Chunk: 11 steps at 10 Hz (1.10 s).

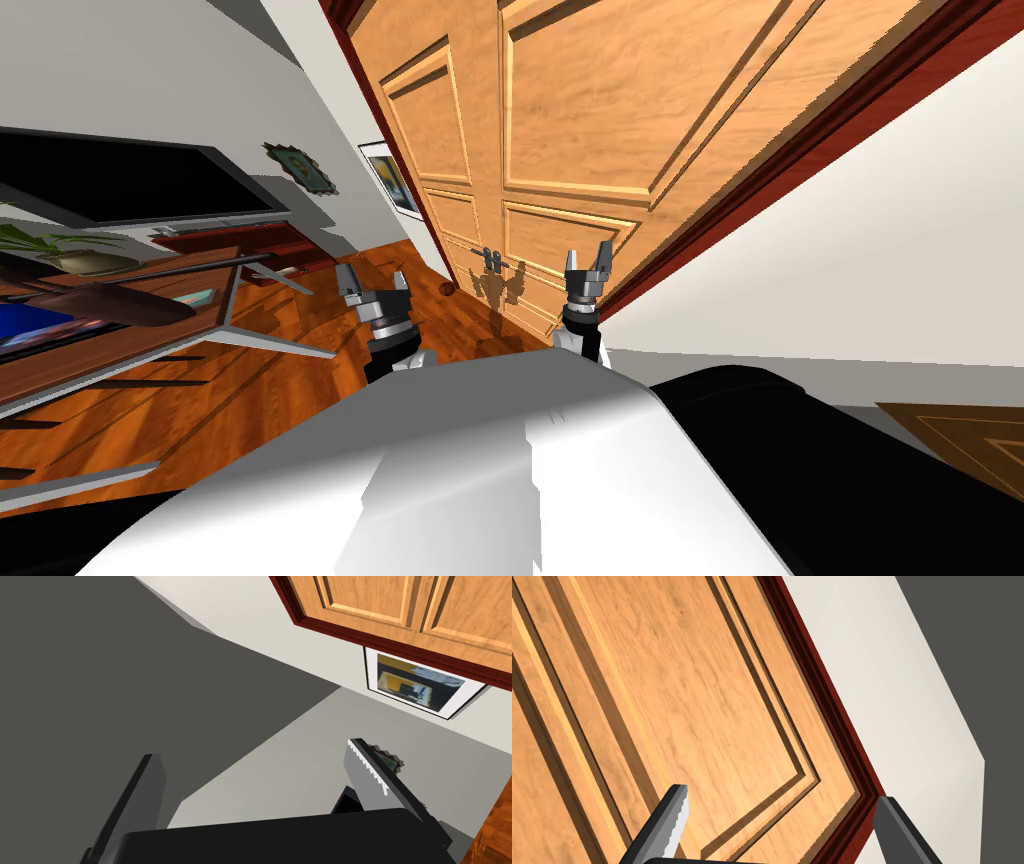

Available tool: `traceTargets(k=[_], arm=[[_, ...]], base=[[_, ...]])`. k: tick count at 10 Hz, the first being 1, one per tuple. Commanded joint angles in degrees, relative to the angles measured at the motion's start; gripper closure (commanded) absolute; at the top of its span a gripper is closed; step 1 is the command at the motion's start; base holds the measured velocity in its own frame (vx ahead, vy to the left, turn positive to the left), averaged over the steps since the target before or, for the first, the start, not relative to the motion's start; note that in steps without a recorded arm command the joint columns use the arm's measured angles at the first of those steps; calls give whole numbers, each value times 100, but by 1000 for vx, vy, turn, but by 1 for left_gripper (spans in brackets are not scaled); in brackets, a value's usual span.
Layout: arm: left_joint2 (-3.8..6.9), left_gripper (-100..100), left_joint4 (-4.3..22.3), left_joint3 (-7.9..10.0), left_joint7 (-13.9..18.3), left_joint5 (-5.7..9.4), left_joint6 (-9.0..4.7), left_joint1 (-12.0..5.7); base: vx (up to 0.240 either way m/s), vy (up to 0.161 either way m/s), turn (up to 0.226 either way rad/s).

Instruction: Push the door open

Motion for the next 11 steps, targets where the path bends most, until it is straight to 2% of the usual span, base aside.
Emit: traceTargets(k=[1,3,6,10,11], arm=[[61,-100,259,-48,38,-33,21,-164],[106,-100,468,-86,69,-59,37,-295],[187,-100,918,-169,135,-116,73,-580],[296,-100,1614,-313,250,-214,134,-1076],[296,-100,1701,-313,250,-214,134,-1076]], base=[[27,17,26],[80,83,-62],[65,82,-27],[79,89,-38],[62,67,-26]])
